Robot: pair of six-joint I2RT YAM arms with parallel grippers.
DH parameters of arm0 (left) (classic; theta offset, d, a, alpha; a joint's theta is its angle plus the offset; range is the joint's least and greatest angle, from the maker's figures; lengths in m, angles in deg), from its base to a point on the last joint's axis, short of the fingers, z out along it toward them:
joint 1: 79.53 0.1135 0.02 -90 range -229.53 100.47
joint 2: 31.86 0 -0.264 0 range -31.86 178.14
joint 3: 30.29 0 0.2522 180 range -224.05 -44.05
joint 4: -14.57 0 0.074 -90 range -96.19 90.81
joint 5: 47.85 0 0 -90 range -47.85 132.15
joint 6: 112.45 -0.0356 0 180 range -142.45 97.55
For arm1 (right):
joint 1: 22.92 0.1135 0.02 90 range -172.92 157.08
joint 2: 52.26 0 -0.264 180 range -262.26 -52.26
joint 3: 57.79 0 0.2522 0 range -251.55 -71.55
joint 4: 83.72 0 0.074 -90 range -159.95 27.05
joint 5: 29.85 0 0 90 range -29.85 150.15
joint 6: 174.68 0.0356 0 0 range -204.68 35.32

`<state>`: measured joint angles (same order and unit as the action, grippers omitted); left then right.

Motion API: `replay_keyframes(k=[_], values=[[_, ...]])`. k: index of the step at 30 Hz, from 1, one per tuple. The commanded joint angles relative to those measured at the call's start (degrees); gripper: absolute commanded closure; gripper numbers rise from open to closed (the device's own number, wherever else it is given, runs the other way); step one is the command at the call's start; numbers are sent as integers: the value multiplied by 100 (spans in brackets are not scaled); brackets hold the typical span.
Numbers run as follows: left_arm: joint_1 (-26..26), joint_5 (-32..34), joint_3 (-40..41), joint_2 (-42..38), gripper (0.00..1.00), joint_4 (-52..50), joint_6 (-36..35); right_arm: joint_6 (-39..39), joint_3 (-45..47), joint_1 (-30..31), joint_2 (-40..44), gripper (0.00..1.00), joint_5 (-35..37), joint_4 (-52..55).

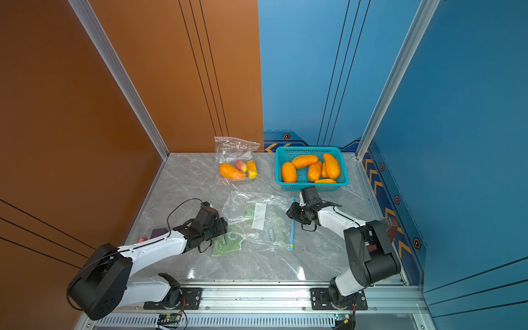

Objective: Place the mango in a zip-top bag and seal the zipper
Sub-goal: Pick up the zipper food storage bag.

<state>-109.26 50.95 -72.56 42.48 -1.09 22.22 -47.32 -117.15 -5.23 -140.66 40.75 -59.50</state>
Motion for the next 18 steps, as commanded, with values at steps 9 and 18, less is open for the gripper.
replay_keyframes(k=[9,18], values=[[-6,6,35,1,35,-49,10,25,-99,6,-79,60,-126,-113],[-28,6,2,11,35,-54,-4,-32,78,-99,-449,60,-460,-598]])
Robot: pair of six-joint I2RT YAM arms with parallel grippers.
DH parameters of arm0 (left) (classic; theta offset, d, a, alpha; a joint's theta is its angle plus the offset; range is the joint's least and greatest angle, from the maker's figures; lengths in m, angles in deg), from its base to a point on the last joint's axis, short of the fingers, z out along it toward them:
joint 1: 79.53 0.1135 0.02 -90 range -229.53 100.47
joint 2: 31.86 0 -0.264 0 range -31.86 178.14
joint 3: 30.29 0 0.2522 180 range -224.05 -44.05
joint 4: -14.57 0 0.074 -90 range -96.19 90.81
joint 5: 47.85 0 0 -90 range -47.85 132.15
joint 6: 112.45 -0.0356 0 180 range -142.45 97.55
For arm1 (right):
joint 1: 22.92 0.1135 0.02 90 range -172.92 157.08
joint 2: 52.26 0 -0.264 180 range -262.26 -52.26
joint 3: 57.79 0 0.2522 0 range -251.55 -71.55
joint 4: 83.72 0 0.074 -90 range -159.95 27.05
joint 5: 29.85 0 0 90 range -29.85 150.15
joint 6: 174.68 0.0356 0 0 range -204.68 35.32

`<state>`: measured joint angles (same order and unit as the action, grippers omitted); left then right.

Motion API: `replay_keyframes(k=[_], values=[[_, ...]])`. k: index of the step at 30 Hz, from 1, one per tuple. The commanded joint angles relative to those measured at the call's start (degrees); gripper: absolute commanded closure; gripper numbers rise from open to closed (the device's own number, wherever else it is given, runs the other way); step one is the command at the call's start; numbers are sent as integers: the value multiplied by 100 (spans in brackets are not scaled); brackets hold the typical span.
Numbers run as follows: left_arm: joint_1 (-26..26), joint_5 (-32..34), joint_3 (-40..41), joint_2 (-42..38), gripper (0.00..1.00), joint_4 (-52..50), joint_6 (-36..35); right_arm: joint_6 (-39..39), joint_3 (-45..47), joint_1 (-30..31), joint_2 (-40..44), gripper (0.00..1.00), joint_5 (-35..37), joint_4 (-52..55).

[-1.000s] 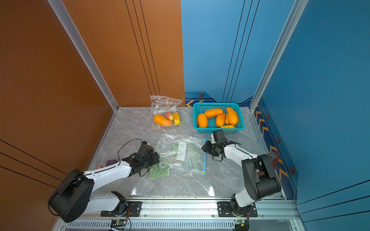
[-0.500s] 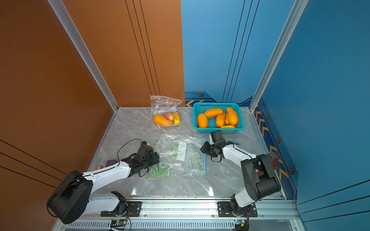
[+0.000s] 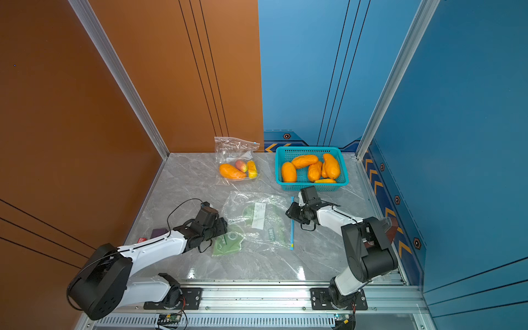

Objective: Place the mango in a zip-top bag and seal the zipper
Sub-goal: Pick up the zipper food storage bag.

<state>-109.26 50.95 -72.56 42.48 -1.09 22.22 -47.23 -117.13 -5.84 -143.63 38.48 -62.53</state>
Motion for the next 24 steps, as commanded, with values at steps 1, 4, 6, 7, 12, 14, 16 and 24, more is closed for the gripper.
replay_keyframes(k=[1,4,6,7,12,14,16,24], values=[[-32,7,-6,20,35,-49,-10,-41,75,-38,-212,60,-285,-324],[-41,8,-9,32,35,-60,-9,-45,78,-43,-312,61,-420,-442],[-48,7,-12,27,35,-53,4,-53,76,-45,-345,61,-402,-415],[-50,16,-15,29,35,-52,4,-61,87,-55,-338,61,-374,-391],[-67,17,-31,19,35,-64,8,-124,190,-76,-333,70,-591,-511],[-74,6,-56,2,34,-68,-1,-124,178,-76,-281,78,-747,-547],[-94,16,-117,-52,33,-147,-19,-123,119,-69,-119,89,-870,-513],[-102,320,-865,-485,7,-1285,-363,-285,-391,121,676,100,-802,432]])
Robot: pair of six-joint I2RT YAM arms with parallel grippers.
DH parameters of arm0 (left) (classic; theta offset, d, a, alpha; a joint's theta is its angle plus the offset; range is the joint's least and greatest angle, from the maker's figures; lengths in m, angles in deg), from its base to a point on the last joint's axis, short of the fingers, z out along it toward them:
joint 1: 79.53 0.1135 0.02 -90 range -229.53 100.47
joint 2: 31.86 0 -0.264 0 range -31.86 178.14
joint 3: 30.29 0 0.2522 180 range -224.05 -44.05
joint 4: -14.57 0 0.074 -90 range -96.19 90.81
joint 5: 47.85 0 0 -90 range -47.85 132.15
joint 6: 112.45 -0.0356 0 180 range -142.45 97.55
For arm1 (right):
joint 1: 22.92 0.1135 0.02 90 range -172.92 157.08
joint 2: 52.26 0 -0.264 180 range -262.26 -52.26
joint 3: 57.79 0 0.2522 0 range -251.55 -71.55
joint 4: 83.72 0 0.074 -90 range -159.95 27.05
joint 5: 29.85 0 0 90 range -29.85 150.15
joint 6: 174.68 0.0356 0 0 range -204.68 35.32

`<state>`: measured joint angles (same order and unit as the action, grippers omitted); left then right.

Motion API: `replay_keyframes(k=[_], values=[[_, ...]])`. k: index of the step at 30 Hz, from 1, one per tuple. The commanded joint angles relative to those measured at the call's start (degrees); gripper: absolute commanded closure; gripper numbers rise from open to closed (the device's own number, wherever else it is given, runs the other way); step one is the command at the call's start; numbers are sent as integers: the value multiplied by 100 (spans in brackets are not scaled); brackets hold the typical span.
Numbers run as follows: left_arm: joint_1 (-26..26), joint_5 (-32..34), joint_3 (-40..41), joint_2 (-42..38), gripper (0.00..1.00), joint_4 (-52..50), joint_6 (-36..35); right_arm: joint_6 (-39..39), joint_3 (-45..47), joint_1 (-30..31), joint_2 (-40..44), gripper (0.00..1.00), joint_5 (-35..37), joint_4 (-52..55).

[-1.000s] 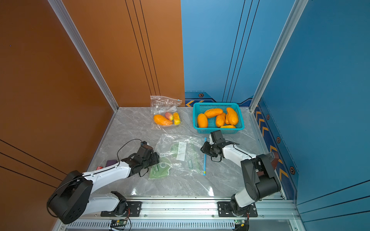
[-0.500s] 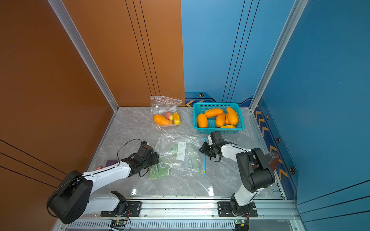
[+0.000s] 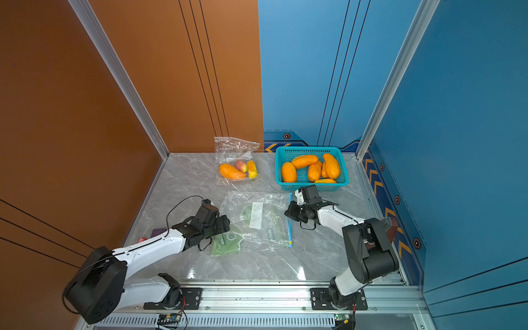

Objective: Place the mango in a zip-top bag and seal the zipper
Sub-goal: Pick up the zipper food storage bag, then open the zipper food storage bag.

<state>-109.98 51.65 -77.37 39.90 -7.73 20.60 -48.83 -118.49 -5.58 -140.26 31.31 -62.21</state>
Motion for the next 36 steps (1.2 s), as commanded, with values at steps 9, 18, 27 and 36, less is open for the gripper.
replay_keyframes(k=[9,18,27,36], values=[[-210,296,-1526,-285,1,-1257,-580,326,-421,149,924,100,315,326],[-1585,100,-3269,959,2,-1250,-1385,1571,-603,507,1327,100,1578,-14],[-2857,638,-4182,2037,2,-1135,-1828,2211,-615,882,1426,100,2018,-237],[-2756,426,-3513,2085,2,73,-1136,2462,-615,1019,1485,100,2122,-344]])
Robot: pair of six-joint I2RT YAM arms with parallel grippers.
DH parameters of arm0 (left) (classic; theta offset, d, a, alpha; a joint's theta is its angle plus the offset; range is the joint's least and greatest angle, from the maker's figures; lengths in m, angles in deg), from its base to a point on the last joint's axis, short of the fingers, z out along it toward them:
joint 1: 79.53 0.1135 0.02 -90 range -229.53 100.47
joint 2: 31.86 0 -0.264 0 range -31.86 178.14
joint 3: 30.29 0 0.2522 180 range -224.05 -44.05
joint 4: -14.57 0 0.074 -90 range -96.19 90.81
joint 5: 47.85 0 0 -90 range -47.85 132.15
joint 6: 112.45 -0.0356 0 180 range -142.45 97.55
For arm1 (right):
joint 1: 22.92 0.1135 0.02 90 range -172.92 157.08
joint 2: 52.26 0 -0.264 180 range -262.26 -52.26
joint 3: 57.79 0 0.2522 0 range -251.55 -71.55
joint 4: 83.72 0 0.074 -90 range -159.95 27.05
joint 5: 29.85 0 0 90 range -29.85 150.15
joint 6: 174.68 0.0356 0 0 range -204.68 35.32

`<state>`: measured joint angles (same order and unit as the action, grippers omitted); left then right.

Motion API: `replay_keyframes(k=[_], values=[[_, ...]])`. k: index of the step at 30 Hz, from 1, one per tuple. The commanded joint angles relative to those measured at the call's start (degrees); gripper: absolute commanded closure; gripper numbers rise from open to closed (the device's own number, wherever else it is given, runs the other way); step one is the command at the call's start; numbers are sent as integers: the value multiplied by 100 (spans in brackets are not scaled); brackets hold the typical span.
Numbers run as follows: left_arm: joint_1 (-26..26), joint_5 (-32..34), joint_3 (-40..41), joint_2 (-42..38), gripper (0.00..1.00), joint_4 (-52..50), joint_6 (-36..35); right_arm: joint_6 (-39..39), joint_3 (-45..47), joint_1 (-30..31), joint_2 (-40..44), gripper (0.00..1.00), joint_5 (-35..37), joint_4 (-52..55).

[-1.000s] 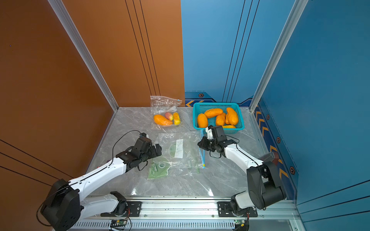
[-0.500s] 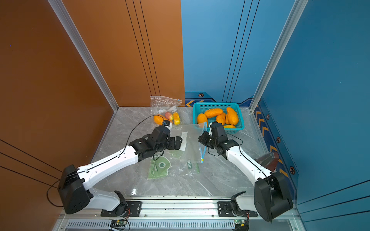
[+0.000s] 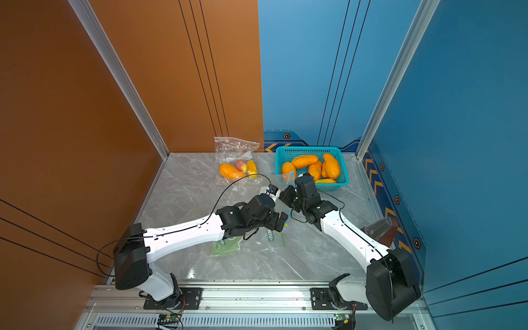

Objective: Place the mango in a zip-top bag and seal the zipper
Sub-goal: Open the zipper food storage bag.

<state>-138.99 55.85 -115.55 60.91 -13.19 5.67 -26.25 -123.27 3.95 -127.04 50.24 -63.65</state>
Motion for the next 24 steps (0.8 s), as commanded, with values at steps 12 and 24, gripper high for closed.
replay_keyframes(k=[12,24], values=[[501,-238,894,143,1,1998,959,379,-173,318,260,100,559,-144],[763,-200,883,195,71,1993,924,107,-429,522,113,100,664,120]])
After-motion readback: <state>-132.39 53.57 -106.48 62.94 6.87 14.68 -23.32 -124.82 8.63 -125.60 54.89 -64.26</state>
